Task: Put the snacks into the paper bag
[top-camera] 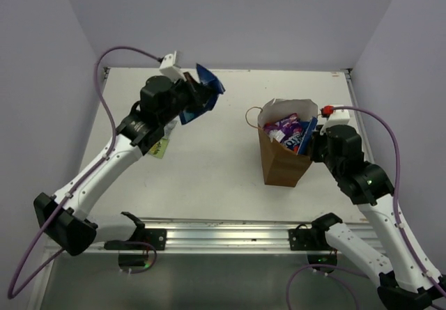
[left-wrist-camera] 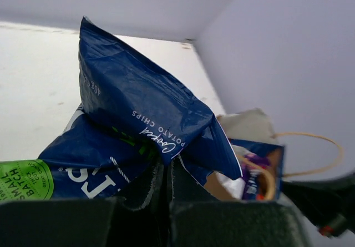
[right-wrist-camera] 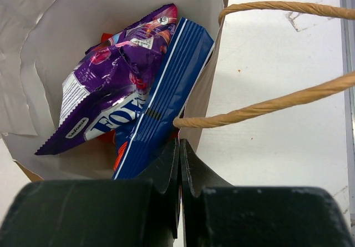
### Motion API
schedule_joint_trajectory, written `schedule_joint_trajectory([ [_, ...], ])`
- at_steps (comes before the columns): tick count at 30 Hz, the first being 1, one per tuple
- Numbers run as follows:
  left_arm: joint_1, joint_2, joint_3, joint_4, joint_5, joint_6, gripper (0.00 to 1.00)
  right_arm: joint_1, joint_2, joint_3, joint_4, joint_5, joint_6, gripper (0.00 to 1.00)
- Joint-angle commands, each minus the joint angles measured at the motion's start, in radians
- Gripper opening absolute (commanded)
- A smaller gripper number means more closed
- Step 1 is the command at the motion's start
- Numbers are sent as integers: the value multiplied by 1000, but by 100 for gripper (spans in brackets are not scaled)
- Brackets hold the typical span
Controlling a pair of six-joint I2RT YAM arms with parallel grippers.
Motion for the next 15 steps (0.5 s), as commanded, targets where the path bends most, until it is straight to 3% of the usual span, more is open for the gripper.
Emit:
schedule_joint_trajectory([
  [1, -49, 144, 169, 181, 439, 98, 0, 6, -2, 9, 39, -3, -14, 0],
  [7, -172, 401, 436, 329, 777, 69, 0, 6, 1, 9, 38, 2, -14, 0],
  [9, -207, 451, 463, 368, 816, 60, 0, 7, 0, 9, 38, 2, -13, 0],
  [13, -263, 505, 455, 648, 1001, -70, 0, 6, 3, 9, 38, 0, -13, 0],
  [15, -277, 539, 468, 708, 1041, -112, 0, 6, 6, 9, 38, 0, -13, 0],
])
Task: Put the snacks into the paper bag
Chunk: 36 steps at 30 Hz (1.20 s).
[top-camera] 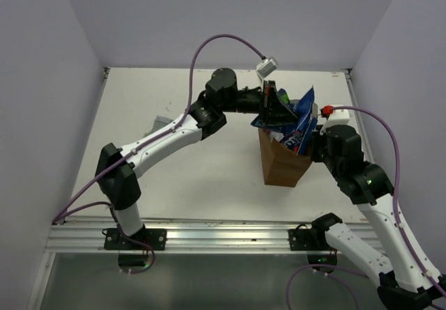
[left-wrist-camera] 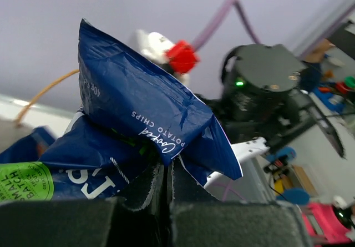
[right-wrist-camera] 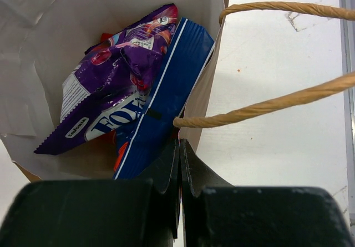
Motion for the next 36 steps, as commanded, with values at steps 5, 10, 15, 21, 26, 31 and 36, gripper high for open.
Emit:
schedule_joint_trajectory([
  [5, -41, 127, 48, 497, 282, -263, 0, 7, 2, 9, 38, 2, -13, 0],
  [10, -38, 242, 77, 665, 321, -380, 0, 6, -5, 9, 33, 2, -12, 0],
  [15, -23, 341, 117, 680, 328, -378, 0, 6, -12, 9, 33, 2, -12, 0],
  [21, -5, 422, 256, 665, 322, -401, 0, 6, -1, 9, 36, -7, -12, 0],
  [26, -5, 457, 410, 550, 315, -358, 0, 6, -4, 7, 35, 0, -12, 0],
  [31, 2, 392, 229, 504, 258, -282, 0, 6, -1, 7, 33, 3, -10, 0],
  [36, 5, 335, 44, 437, 174, -165, 0, 6, -1, 7, 33, 2, -12, 0],
])
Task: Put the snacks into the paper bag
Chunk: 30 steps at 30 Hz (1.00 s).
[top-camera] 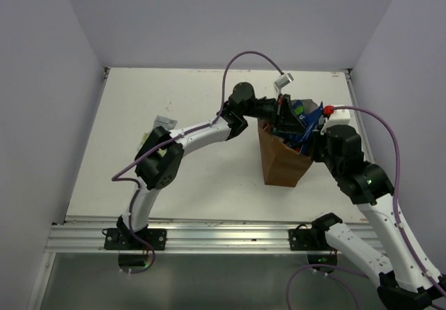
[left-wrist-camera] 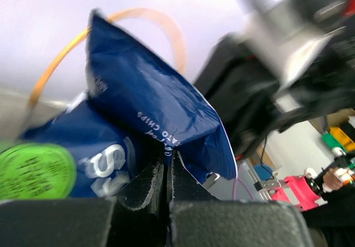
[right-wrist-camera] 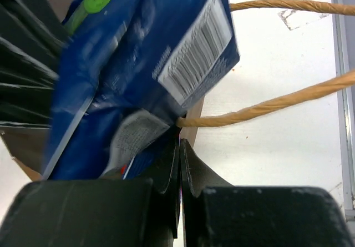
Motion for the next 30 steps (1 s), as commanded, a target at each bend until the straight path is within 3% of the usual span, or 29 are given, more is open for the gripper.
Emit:
schedule_joint_trajectory([
  [1, 8, -65, -76, -113, -91, 130, 0, 7, -2, 7, 36, -20, -12, 0],
  [8, 19, -158, -159, -415, -361, 360, 0, 7, -4, 7, 34, -12, -10, 0],
  [13, 23, -201, -81, -728, -692, 442, 0, 7, -2, 7, 34, -8, -10, 0],
  [15, 22, -189, 12, -889, -742, 459, 0, 7, -5, 7, 34, -5, -9, 0],
  [18, 22, -103, 217, -1116, -774, 492, 0, 7, -2, 7, 34, -3, -9, 0],
  [26, 14, 55, 523, -1393, -706, 554, 0, 7, -5, 7, 33, 3, -9, 0],
  [30, 2, 40, 514, -1515, -749, 586, 0, 7, -5, 9, 34, 5, -7, 0],
])
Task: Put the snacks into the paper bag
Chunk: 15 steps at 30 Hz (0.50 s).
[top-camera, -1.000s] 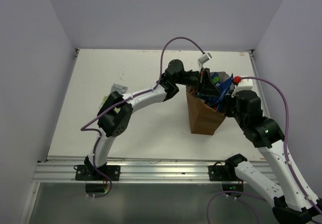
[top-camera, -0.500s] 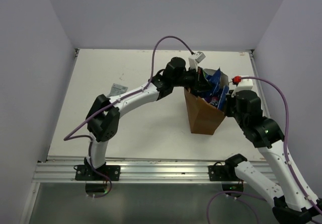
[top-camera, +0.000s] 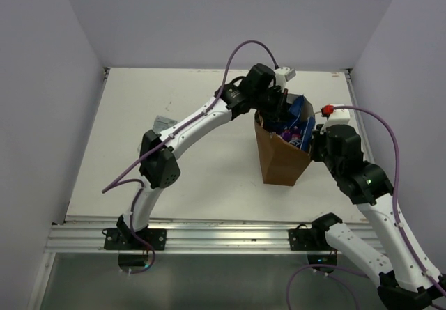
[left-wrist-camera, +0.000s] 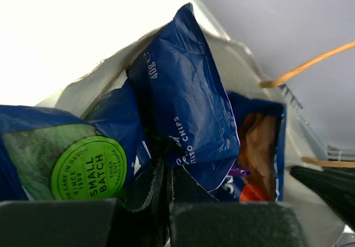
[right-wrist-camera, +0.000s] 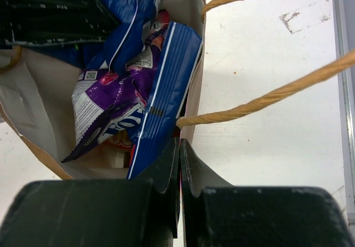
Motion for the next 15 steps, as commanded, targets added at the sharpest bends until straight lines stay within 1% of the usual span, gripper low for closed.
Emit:
schedule_joint_trajectory([
  [1, 3, -20, 1, -188, -87, 75, 0, 5, -6, 11, 21, 3, -8, 0],
  [2, -2, -34, -48, -188, -93, 85, 0, 5, -6, 11, 20, 5, -8, 0],
  [5, -11, -86, -114, -185, -99, 104, 0, 5, -7, 11, 21, 3, -8, 0],
  [7, -15, -103, -124, -187, -95, 113, 0, 5, -6, 11, 21, 2, -8, 0],
  [9, -20, -117, -122, -158, -55, 125, 0, 7, -6, 11, 23, 2, -8, 0],
  [10, -23, -127, -136, -135, -50, 127, 3, 6, -4, 11, 23, 0, -8, 0],
  [11, -29, -146, -147, -56, -41, 141, 9, 5, -3, 11, 23, 2, -8, 0],
  [12, -34, -188, -160, -9, -38, 148, 26, 4, -3, 11, 21, 2, -8, 0],
  [13, -50, -208, -165, 31, -41, 158, 33, 7, -3, 10, 23, 0, -8, 0],
  [14, -58, -228, -165, 107, -39, 182, 39, 6, -3, 10, 23, 0, -8, 0],
  [15, -66, -271, -165, 144, -58, 191, 52, 5, 0, 10, 23, -3, -8, 0],
])
